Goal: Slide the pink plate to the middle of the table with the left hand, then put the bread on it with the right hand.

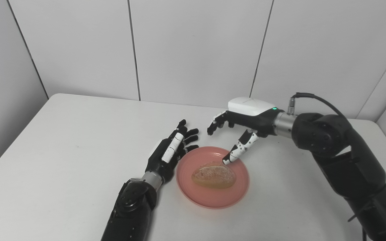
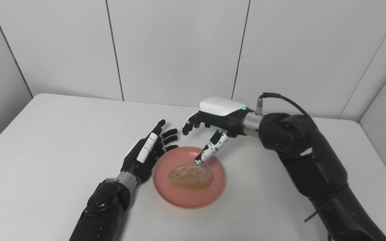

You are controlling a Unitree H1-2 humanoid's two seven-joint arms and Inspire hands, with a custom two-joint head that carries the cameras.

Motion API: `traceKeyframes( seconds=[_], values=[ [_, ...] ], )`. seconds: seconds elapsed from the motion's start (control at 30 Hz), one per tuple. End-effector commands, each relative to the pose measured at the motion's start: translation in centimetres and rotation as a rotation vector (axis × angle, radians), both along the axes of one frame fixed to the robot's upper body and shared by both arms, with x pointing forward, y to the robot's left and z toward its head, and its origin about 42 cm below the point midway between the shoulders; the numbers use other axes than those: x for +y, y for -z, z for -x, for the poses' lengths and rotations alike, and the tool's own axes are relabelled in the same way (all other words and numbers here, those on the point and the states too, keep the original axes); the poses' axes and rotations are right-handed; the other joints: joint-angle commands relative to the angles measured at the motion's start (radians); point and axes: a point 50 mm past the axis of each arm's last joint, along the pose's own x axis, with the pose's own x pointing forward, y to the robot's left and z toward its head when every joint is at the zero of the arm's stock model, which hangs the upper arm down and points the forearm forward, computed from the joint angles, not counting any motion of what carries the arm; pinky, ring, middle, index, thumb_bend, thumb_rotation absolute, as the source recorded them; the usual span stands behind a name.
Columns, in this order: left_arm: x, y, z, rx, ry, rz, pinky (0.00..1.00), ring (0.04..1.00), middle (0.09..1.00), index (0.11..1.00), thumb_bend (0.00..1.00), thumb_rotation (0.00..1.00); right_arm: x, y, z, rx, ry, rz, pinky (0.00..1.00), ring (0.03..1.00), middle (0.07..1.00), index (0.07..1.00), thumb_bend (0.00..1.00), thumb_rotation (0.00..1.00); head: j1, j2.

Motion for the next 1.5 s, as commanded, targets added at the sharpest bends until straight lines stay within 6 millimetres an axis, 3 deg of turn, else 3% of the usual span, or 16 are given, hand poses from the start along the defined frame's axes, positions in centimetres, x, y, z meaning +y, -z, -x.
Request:
traceKeyframes(
  seconds=[0.0,0.1,0.27,0.33,0.4,0.5,0.67,0.77,0.97,1.13,1.47],
  values=[
    [0.3,0.1,-0.3,0.009,-0.019,-0.017,0.80,0.900,0.881,0.976,1.00,0.76,-1.9,-1.4,-0.1,-0.052,0.047,-0.151,0.73,0.783,0.777,0.696,1.00,0.49,0.000,0.001],
    [0.4,-0.1,-0.6,-0.007,-0.038,-0.023,0.77,0.906,0.901,0.965,1.00,0.77,-3.6,0.8,-0.1,-0.025,0.088,-0.375,0.77,0.810,0.797,0.752,1.00,0.67,-0.002,0.002],
    [0.6,-0.4,-0.8,-0.057,-0.104,-0.028,0.76,0.901,0.920,0.943,0.99,0.76,-3.8,5.7,0.3,0.017,0.189,-0.673,0.72,0.808,0.825,0.803,0.97,0.79,-0.009,0.002],
    [0.4,-0.5,-0.8,-0.072,-0.141,-0.004,0.84,0.956,0.945,0.928,0.96,0.75,-3.4,7.9,0.5,0.045,0.251,-0.817,0.73,0.823,0.839,0.818,0.99,0.86,-0.014,0.003],
    [0.1,-0.7,-0.8,-0.093,-0.176,0.003,0.93,0.991,0.979,0.923,0.94,0.77,-3.0,9.9,0.6,0.090,0.308,-0.959,0.73,0.820,0.834,0.824,0.97,0.89,-0.019,0.004],
    [-0.4,-1.0,-0.6,-0.129,-0.231,-0.016,0.99,0.999,0.997,0.918,0.92,0.81,-2.3,13.2,0.8,0.169,0.425,-1.175,0.77,0.829,0.839,0.837,0.98,0.92,-0.019,0.004],
    [-1.2,-1.2,-0.5,-0.195,-0.289,-0.092,1.00,1.000,1.000,0.947,0.87,0.89,-0.8,16.9,1.7,0.218,0.560,-1.459,0.87,0.888,0.885,0.883,0.99,0.92,-0.011,0.004],
    [-1.5,-1.2,-0.6,-0.203,-0.304,-0.111,1.00,1.000,1.000,0.963,0.88,0.90,-0.4,18.6,2.2,0.217,0.595,-1.520,0.89,0.900,0.905,0.907,1.00,0.91,-0.014,0.004],
    [-2.0,-1.2,-0.5,-0.179,-0.282,-0.106,1.00,1.000,1.000,0.993,0.91,0.91,1.5,21.7,3.2,0.245,0.704,-1.622,0.96,0.942,0.940,0.948,0.90,0.99,-0.026,0.009],
    [-1.8,-1.2,-0.2,-0.161,-0.264,-0.096,1.00,1.000,1.000,1.000,0.91,0.88,2.7,22.4,3.5,0.215,0.735,-1.574,1.00,0.989,0.976,0.995,0.84,1.00,-0.037,0.012],
    [-1.5,-1.1,0.1,-0.137,-0.253,-0.084,1.00,1.000,1.000,1.000,0.90,0.87,3.3,23.1,3.7,0.192,0.757,-1.543,1.00,1.000,0.985,1.000,0.85,1.00,-0.044,0.011]
  ],
)
